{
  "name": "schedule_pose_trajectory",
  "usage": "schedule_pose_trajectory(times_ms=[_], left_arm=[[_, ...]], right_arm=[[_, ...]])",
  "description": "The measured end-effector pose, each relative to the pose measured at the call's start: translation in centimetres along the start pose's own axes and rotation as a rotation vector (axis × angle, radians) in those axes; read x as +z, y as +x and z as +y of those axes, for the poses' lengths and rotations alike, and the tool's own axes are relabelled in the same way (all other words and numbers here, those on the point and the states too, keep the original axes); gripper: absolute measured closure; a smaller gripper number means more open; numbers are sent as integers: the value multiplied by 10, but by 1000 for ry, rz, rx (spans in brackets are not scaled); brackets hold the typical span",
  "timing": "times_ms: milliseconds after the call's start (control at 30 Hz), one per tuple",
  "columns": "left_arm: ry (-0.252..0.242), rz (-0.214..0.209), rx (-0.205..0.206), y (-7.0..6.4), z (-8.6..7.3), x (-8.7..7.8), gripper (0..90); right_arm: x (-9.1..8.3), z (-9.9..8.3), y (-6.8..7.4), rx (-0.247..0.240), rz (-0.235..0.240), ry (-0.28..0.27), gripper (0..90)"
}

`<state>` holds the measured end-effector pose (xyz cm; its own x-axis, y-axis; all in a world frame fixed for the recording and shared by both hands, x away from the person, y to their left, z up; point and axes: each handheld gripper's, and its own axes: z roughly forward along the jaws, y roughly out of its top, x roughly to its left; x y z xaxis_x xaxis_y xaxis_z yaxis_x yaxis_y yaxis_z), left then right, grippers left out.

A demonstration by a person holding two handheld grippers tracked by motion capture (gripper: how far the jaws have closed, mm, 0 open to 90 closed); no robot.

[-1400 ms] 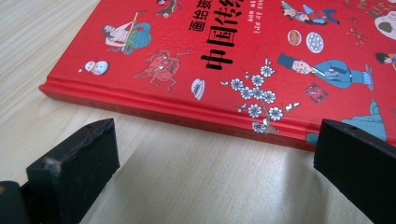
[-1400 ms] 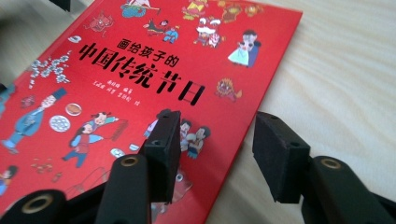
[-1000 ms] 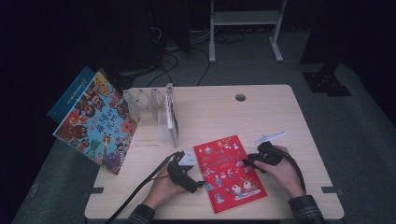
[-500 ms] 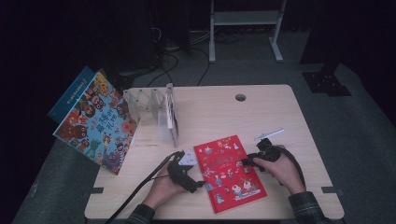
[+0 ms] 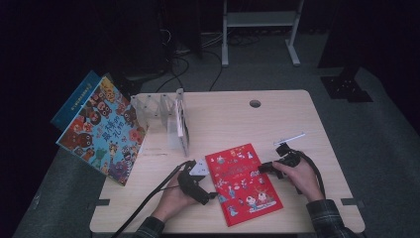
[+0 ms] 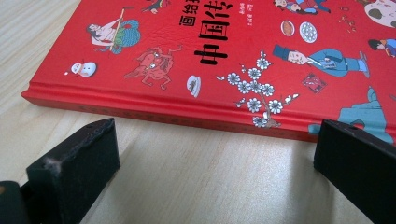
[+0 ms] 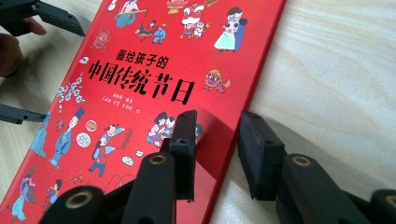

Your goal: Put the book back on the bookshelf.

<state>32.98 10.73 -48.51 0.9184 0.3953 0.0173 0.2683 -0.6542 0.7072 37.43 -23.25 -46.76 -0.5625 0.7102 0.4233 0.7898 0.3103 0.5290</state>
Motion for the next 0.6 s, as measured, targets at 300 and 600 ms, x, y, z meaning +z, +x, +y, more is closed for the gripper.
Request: schedule_pose_trajectory(times_ms=[300, 600], left_arm=[[0, 0, 0, 0, 0, 0, 0], [-1, -1, 0, 0, 0, 0, 0]], right_arm=[[-15, 2, 1, 9, 65, -64, 682], [-30, 10, 14, -30, 161, -51, 662]])
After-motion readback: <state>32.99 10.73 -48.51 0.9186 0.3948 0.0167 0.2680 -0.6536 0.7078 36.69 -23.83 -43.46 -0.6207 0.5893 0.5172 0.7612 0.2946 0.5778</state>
